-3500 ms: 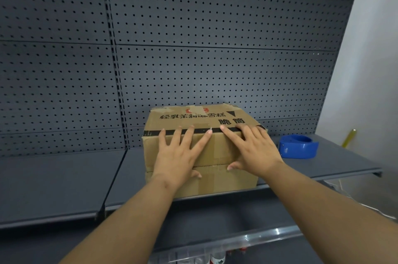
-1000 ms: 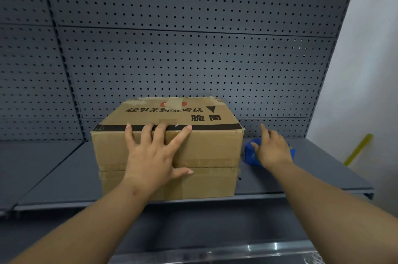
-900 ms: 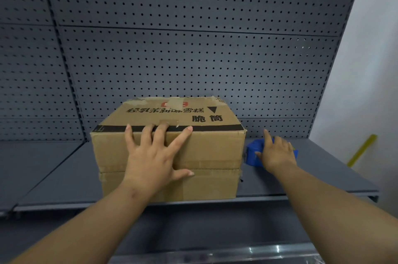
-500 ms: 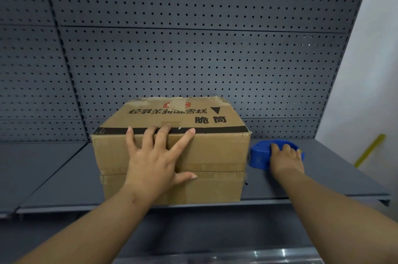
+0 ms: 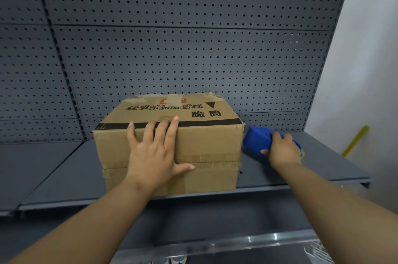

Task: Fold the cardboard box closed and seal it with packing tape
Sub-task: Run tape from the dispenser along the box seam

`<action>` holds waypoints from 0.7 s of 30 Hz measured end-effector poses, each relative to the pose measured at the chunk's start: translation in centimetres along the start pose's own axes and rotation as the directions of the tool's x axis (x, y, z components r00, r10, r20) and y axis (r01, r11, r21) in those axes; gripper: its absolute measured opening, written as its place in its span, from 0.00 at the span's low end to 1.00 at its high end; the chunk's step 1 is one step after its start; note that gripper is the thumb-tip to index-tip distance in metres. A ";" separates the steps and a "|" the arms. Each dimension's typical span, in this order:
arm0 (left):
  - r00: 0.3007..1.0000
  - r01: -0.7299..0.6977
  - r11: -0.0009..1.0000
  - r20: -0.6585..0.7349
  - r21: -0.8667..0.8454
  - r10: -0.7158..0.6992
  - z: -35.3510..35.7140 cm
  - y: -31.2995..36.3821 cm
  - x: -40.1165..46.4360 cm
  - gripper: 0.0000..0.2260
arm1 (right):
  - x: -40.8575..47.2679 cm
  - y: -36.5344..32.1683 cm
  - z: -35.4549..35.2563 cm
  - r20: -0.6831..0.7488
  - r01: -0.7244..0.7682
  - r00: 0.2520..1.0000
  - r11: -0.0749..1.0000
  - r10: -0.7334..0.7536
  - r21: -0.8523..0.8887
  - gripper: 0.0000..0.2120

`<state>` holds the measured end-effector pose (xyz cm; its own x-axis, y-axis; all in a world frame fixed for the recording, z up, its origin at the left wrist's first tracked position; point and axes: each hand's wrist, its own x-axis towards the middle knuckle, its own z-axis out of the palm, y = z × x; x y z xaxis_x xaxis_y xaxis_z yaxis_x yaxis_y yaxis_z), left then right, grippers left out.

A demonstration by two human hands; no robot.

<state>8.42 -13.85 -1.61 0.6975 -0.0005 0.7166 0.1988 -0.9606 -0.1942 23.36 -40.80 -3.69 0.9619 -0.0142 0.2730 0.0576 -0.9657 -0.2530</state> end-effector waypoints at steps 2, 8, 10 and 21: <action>1.000 0.001 1.000 0.008 0.000 -0.001 -0.1 0.0 0.0 0.51 | -0.4 -0.1 -1.5 -0.039 -0.003 0.999 0.999 0.005 0.042 0.28; 0.998 0.016 1.000 0.055 0.020 -0.017 -0.4 -0.1 0.0 0.51 | -1.7 -1.6 -6.8 -0.171 0.020 0.985 0.989 0.006 0.147 0.31; 0.995 0.024 0.999 0.097 0.031 -0.026 -0.8 0.0 0.0 0.50 | -2.4 -2.7 -8.8 -0.215 0.054 0.977 0.982 -0.014 0.182 0.30; 0.981 0.049 0.999 0.187 -0.023 -0.043 -2.2 0.0 0.1 0.52 | -9.1 -11.4 -15.8 -0.342 0.339 0.910 0.894 -0.233 0.292 0.31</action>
<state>6.98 -14.42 -0.08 0.8045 0.0930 0.5866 0.2162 -0.9658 -0.1434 9.69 -33.77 11.31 0.7708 0.1237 0.6250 0.4555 -0.7929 -0.4048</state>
